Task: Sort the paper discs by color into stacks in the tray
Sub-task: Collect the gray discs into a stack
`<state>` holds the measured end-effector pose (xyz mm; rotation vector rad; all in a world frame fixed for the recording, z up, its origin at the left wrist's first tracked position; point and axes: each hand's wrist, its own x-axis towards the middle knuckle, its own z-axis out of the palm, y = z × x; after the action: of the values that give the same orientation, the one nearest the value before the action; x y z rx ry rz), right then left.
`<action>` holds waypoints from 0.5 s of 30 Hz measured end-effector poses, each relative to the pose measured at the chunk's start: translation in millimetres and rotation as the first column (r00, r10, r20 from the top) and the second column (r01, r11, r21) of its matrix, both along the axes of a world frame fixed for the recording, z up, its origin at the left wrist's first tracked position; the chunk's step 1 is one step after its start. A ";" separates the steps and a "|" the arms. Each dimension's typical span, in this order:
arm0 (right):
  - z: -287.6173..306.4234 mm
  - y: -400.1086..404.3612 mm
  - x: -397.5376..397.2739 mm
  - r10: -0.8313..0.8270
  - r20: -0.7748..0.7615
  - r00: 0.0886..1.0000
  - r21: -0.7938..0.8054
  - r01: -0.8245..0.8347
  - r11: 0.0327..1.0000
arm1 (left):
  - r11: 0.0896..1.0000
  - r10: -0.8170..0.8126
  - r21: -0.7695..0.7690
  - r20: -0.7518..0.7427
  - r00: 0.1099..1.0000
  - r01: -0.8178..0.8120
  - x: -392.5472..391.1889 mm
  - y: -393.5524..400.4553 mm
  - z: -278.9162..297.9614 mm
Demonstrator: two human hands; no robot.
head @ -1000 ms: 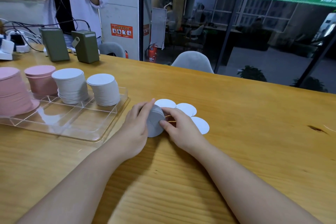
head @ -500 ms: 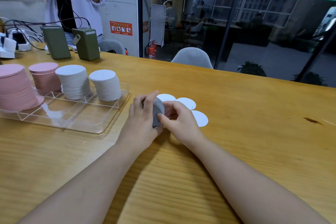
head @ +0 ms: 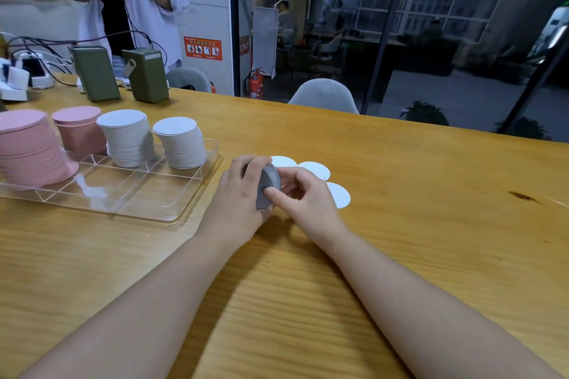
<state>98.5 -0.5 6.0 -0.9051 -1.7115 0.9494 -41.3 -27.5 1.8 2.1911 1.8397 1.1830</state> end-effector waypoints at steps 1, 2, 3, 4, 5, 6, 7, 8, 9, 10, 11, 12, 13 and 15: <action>-0.7 0.2 0.0 0.011 0.003 1.000 0.000 -0.011 1.000 | 1.000 -0.004 -0.006 -0.002 1.000 0.004 -1.8 -0.5 1.2; -1.2 0.5 -0.1 0.022 0.001 1.000 0.001 -0.022 1.000 | 1.000 -0.008 -0.014 -0.008 1.000 0.008 -3.5 -1.1 2.8; -1.6 0.7 -0.2 0.025 -0.002 1.000 0.006 -0.025 1.000 | 1.000 -0.009 -0.025 -0.010 1.000 0.009 -5.3 -1.1 4.2; -2.0 0.8 -0.7 0.017 -0.005 1.000 0.016 -0.017 1.000 | 0.999 -0.005 -0.036 -0.005 1.000 0.005 -7.4 -1.0 6.1; -2.6 1.3 -1.4 -0.005 -0.012 1.000 0.025 0.005 1.000 | 0.999 0.001 -0.049 0.002 1.000 -0.001 -9.9 -0.8 8.6; -2.8 1.9 -2.1 -0.038 -0.024 0.999 0.030 0.038 0.999 | 0.998 0.006 -0.061 0.003 1.000 -0.005 -12.5 -0.8 11.8; -2.6 2.9 -2.6 -0.084 -0.030 0.996 0.033 0.085 0.996 | 0.997 0.006 -0.075 -0.007 1.000 -0.007 -16.3 -0.3 15.2; -2.5 4.3 -2.7 -0.138 -0.017 0.990 0.044 0.139 0.989 | 0.996 0.013 -0.092 -0.027 1.000 -0.016 -21.1 0.7 19.7; -3.2 6.2 -2.6 -0.189 0.022 0.982 0.068 0.187 0.980 | 0.993 0.030 -0.112 -0.045 0.999 -0.035 -27.4 1.4 25.0; -4.2 8.2 -2.2 -0.224 0.089 0.970 0.104 0.215 0.971 | 0.990 0.051 -0.131 -0.055 0.997 -0.058 -35.3 1.5 30.5; -5.8 10.0 -2.5 -0.243 0.187 0.952 0.149 0.217 0.965 | 0.987 0.069 -0.144 -0.056 0.996 -0.076 -44.7 1.5 35.8; -7.7 11.2 -3.6 -0.240 0.310 0.920 0.198 0.184 0.963 | 0.984 0.079 -0.154 -0.055 0.995 -0.087 -55.3 1.5 40.4; -9.2 10.8 -5.7 -0.220 0.440 0.871 0.238 0.123 0.963 | 0.983 0.086 -0.158 -0.056 0.995 -0.094 -66.0 1.3 44.6; -10.9 8.0 -11.0 -0.176 0.634 0.753 0.291 -0.022 0.957 | 0.977 0.101 -0.181 -0.071 0.992 -0.113 -89.6 0.1 51.4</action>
<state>87.5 7.5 -4.9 -1.1904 -2.3046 0.3015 -130.9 -27.4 53.2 2.0732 2.0244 0.9265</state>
